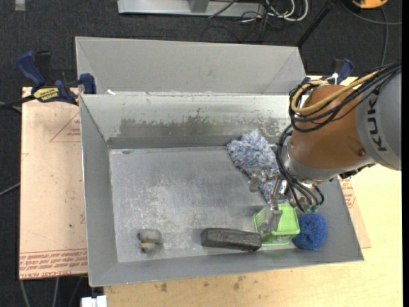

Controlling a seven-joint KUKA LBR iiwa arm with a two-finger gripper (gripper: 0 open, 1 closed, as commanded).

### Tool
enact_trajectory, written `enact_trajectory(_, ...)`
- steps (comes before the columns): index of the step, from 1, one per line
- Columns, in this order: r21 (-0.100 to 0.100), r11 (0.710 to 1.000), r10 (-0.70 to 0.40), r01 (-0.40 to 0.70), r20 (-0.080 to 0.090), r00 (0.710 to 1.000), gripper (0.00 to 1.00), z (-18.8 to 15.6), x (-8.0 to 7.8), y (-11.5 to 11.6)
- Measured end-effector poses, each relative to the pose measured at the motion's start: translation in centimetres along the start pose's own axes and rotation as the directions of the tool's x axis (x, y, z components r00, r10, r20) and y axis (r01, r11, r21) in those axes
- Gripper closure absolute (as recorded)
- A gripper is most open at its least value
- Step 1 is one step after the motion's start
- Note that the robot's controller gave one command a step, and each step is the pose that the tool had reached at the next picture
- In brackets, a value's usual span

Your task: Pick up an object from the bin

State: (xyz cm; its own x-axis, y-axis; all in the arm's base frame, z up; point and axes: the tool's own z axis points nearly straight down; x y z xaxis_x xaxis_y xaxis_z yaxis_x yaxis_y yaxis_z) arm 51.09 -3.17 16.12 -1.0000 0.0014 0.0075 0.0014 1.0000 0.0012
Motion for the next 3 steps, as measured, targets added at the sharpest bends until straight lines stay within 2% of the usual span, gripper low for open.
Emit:
enact_trajectory(1, 0.0, 1.0, -0.001, 0.001, 0.007, 1.0, 0.0, -0.4, -0.2, 0.0)
enact_trajectory(2, 0.001, 1.0, -0.011, 0.011, 0.015, 1.0, 0.0, 4.7, 0.9, -0.2)
enact_trajectory(3, -0.003, 0.997, 0.078, -0.078, 0.0, 0.997, 0.0, 7.9, 1.9, -1.6)
